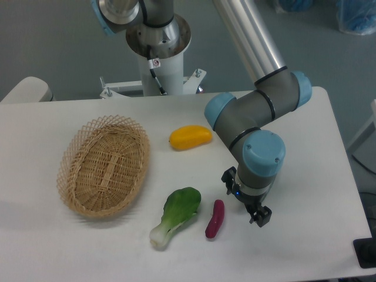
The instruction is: Pick up the cucumber from the table
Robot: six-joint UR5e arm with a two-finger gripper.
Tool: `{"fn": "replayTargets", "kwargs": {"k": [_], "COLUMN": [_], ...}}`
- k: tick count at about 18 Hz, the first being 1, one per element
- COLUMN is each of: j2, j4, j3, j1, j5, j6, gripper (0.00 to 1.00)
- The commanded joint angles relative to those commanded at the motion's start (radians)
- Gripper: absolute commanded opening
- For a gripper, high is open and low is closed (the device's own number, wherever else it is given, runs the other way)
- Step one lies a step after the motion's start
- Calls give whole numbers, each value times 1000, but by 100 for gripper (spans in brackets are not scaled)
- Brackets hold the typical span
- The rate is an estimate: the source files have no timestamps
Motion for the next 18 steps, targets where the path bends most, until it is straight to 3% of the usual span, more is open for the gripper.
{"fn": "replayTargets", "kwargs": {"k": [12, 18], "j2": [20, 37], "j4": [-12, -41], "j3": [-8, -32], "j1": [6, 92], "j5": [2, 2], "j6": [-3, -5], "gripper": [100, 100]}}
